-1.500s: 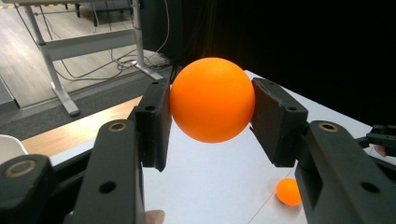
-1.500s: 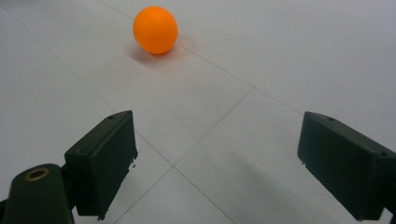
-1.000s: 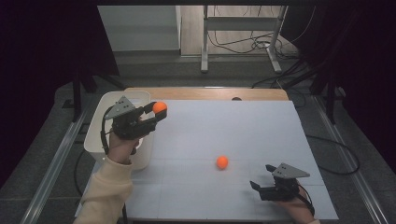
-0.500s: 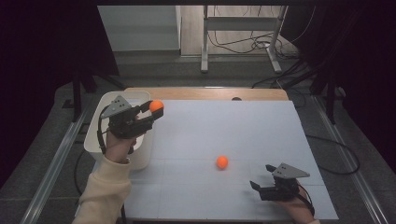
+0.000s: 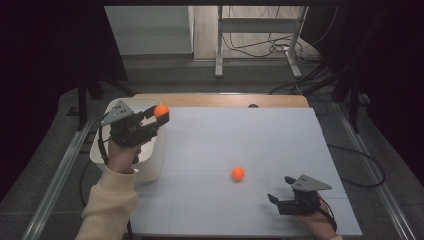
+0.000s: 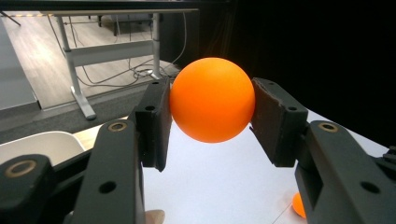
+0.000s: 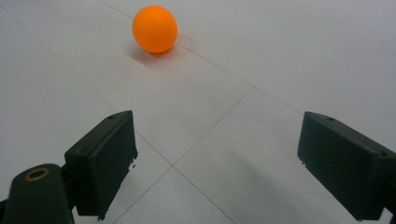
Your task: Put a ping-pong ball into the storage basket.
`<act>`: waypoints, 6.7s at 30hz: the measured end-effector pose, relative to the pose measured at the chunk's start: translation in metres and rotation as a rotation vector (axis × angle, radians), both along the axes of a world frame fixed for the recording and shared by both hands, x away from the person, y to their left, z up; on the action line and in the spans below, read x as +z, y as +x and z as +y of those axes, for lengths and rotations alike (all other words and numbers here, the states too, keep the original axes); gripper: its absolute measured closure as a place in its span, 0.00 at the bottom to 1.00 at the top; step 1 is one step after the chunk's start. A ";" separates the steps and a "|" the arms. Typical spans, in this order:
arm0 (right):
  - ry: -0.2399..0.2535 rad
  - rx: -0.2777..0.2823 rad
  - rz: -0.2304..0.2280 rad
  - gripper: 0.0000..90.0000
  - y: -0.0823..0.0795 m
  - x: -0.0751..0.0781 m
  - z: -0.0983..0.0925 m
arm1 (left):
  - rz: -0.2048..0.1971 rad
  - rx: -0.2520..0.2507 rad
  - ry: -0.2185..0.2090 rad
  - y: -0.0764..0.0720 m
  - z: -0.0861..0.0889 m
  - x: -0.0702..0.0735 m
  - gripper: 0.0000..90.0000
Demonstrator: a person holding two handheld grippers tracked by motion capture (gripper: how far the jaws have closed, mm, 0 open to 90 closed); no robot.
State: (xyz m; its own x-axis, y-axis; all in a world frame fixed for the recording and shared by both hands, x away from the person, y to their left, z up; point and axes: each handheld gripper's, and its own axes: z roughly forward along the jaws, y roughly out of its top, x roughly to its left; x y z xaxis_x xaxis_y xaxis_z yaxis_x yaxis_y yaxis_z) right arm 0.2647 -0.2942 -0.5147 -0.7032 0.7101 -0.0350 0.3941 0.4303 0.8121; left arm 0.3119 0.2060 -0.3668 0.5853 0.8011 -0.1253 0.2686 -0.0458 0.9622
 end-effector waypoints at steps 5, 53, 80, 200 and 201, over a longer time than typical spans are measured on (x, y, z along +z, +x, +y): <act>0.000 0.000 0.000 0.13 0.000 0.000 0.000 | 0.002 0.008 0.001 0.001 0.002 0.000 0.56; 0.009 -0.006 -0.005 0.13 0.000 0.001 -0.002 | 0.037 0.173 0.008 0.010 0.048 -0.008 0.56; 0.000 -0.009 -0.001 0.13 0.001 0.000 -0.001 | 0.079 0.228 0.046 0.021 0.061 -0.018 0.56; 0.013 -0.015 -0.011 0.14 0.001 0.002 -0.002 | 0.149 -0.145 0.111 0.010 -0.022 -0.029 0.20; 0.012 -0.014 -0.011 0.14 0.002 0.002 -0.002 | 0.150 -0.148 0.113 0.011 -0.023 -0.029 0.20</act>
